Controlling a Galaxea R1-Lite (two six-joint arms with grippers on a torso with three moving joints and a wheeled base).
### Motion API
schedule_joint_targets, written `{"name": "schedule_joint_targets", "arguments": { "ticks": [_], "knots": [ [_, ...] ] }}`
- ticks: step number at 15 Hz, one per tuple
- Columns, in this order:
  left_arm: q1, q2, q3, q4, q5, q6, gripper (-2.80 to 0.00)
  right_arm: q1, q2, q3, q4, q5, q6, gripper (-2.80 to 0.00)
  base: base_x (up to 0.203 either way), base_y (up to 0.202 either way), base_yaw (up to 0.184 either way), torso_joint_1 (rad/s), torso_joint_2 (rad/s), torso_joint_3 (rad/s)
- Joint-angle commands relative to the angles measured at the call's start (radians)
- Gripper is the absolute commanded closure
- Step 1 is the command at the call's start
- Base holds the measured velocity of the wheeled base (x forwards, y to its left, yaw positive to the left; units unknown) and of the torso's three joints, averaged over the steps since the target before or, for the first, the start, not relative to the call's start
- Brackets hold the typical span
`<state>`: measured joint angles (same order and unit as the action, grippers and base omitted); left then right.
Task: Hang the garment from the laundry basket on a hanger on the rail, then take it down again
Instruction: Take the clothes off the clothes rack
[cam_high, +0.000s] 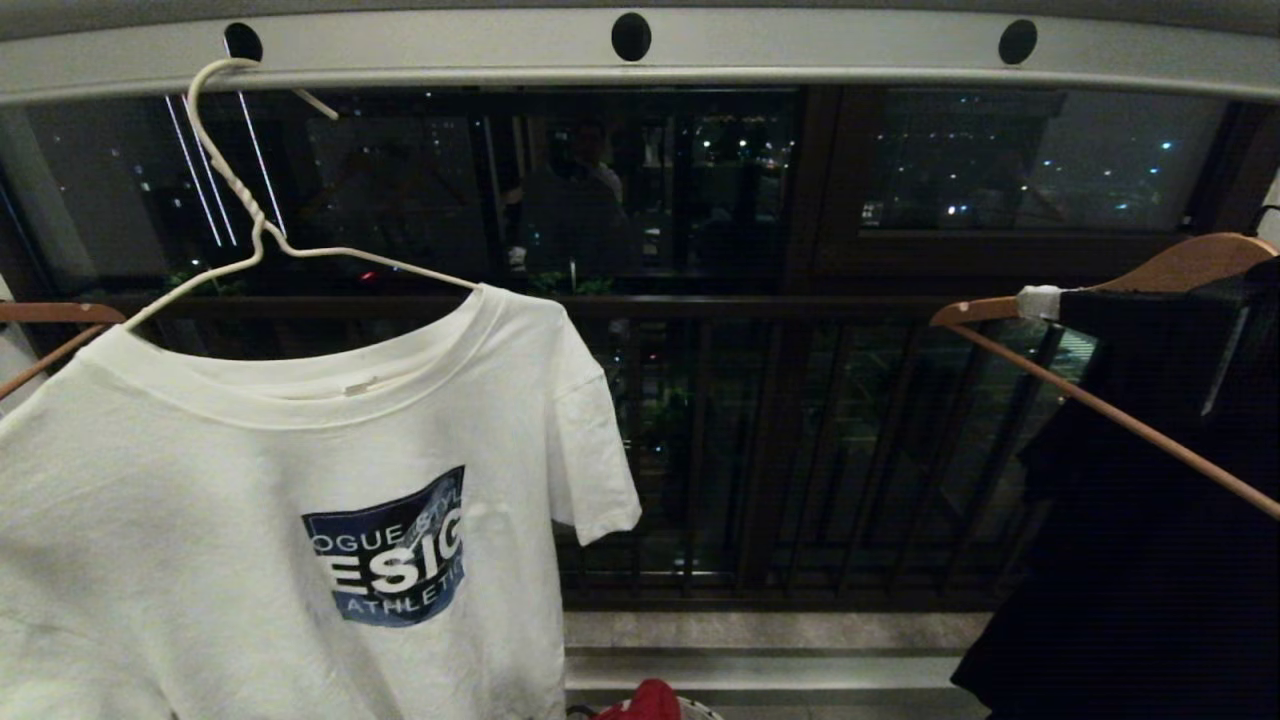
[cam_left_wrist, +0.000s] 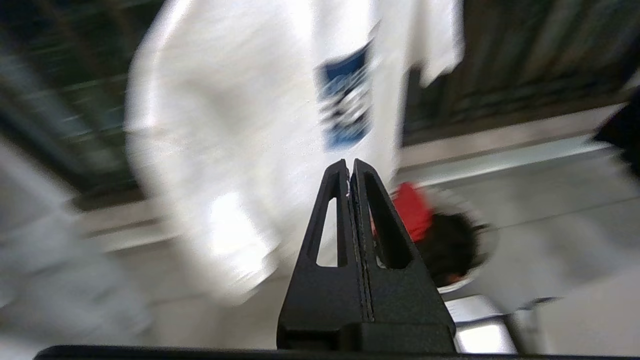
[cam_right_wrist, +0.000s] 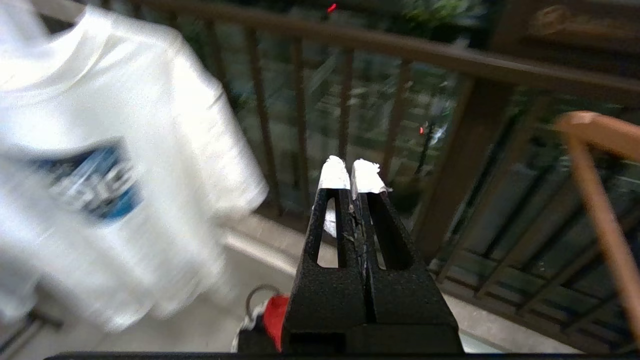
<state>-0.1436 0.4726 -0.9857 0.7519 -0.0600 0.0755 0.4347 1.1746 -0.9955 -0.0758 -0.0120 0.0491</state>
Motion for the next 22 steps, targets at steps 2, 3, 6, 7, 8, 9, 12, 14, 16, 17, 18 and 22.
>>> {"name": "schedule_joint_targets", "arguments": {
  "ticks": [2,3,6,7,8,9,12,14,16,17,18,22],
  "knots": [
    [-0.013,-0.052,-0.001,-0.034,-0.058,-0.107,0.00,0.001,-0.101,-0.056,0.023,-0.134,0.002,0.00,0.000,0.000,0.000,0.000,0.00,0.000],
    [-0.016,-0.053,-0.002,-0.035,-0.057,-0.114,0.00,0.001,-0.105,-0.062,0.054,-0.151,0.003,0.00,0.000,0.000,0.000,0.000,0.00,0.000],
    [-0.015,-0.121,-0.009,-0.036,-0.059,-0.117,0.00,0.001,-0.164,0.013,0.077,-0.158,0.012,0.00,0.000,0.000,0.000,0.000,0.00,0.000],
    [-0.014,-0.140,-0.010,-0.036,-0.059,-0.117,0.00,0.001,-0.197,0.031,0.090,-0.179,0.012,0.00,0.000,0.000,0.000,0.000,0.00,0.000],
    [-0.013,-0.152,-0.008,-0.036,-0.058,-0.121,0.00,0.001,-0.241,0.040,0.118,-0.215,0.011,0.00,0.000,0.000,0.000,0.000,0.00,0.000],
    [-0.008,-0.153,-0.008,-0.036,-0.056,-0.137,0.00,0.001,-0.285,0.042,0.156,-0.257,0.011,0.00,0.000,0.000,0.000,0.000,0.00,0.000],
    [0.077,-0.148,-0.008,-0.082,-0.031,-0.161,0.00,-0.019,-0.449,0.039,0.274,-0.420,-0.009,0.00,0.000,0.000,0.000,0.000,0.00,0.000],
    [0.143,-0.187,-0.002,-0.115,-0.025,-0.176,0.00,-0.141,-0.560,0.032,0.320,-0.479,-0.059,0.00,0.000,0.000,0.000,0.000,0.00,0.000],
    [0.144,-0.249,0.049,-0.121,-0.025,-0.185,0.00,-0.235,-0.688,0.021,0.362,-0.499,-0.124,0.00,0.000,0.000,0.000,0.000,0.00,0.000],
    [0.141,-0.286,0.089,-0.122,-0.024,-0.186,0.00,-0.259,-0.744,0.007,0.392,-0.504,-0.155,0.00,0.000,0.000,0.000,0.000,0.00,0.000],
    [0.140,-0.316,0.128,-0.125,-0.025,-0.183,0.00,-0.274,-0.786,-0.007,0.432,-0.507,-0.175,0.00,0.000,0.000,0.000,0.000,0.00,0.000],
    [0.140,-0.401,0.300,-0.170,-0.026,-0.179,0.00,-0.289,-0.892,0.042,0.561,-0.508,-0.191,0.00,0.000,0.000,0.000,0.000,0.00,0.000]
  ]
}}
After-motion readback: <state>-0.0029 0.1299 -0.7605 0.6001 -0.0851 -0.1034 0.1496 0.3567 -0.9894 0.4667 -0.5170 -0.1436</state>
